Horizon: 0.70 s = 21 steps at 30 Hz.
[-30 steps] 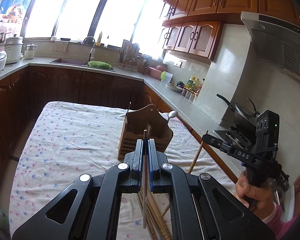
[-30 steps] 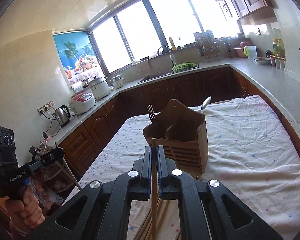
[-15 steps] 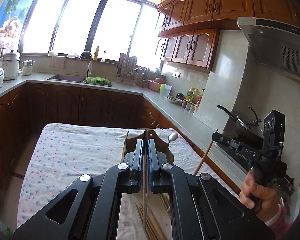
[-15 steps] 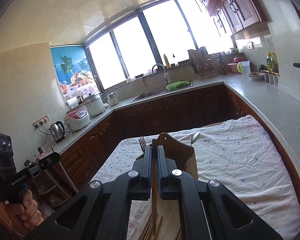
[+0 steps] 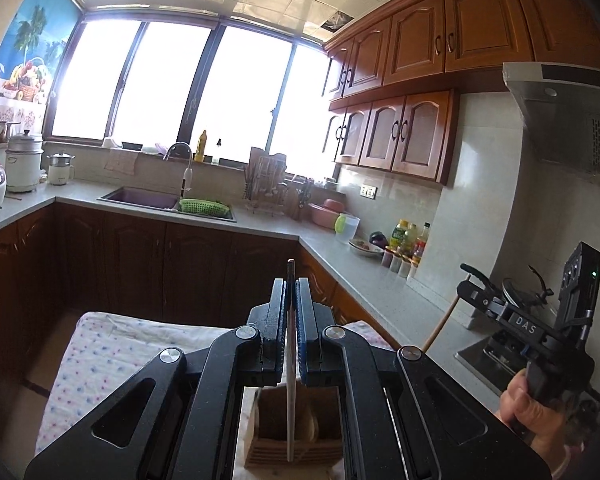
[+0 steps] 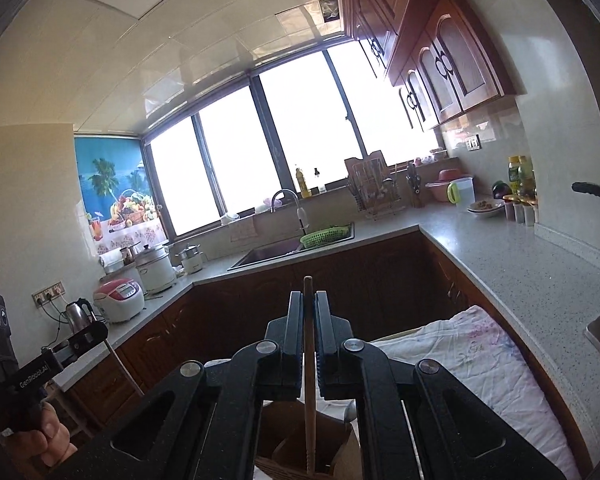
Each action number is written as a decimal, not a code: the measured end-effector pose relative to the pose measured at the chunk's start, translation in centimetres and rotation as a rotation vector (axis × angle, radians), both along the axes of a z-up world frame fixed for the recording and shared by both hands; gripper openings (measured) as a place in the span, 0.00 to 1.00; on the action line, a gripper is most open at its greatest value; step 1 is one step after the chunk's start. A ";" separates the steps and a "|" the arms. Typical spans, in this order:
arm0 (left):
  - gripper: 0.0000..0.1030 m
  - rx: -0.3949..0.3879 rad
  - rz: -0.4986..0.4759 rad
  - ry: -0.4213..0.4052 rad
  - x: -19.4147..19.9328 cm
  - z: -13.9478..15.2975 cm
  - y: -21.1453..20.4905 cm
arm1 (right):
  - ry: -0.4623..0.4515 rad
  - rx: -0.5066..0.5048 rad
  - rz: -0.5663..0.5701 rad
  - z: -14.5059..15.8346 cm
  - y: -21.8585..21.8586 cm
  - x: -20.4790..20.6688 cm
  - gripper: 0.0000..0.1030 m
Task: Organize utensils
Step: 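Carry the metal chopstick in the left tool while the right tool carries the wooden chopstick to the holder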
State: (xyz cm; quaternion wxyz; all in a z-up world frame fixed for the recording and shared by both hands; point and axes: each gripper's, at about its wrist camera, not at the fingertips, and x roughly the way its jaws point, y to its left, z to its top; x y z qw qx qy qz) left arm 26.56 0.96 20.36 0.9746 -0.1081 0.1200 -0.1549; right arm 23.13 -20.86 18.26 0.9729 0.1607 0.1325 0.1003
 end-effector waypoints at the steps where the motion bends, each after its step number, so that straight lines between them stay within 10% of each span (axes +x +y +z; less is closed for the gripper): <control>1: 0.03 -0.006 0.008 0.002 0.9 -0.4 -0.2 | 0.001 -0.003 -0.010 -0.5 0.0 0.5 0.05; 21: 0.04 -0.006 0.071 0.136 6.1 -11.2 -1.7 | 0.066 -0.030 -0.053 -10.1 1.2 1.7 0.05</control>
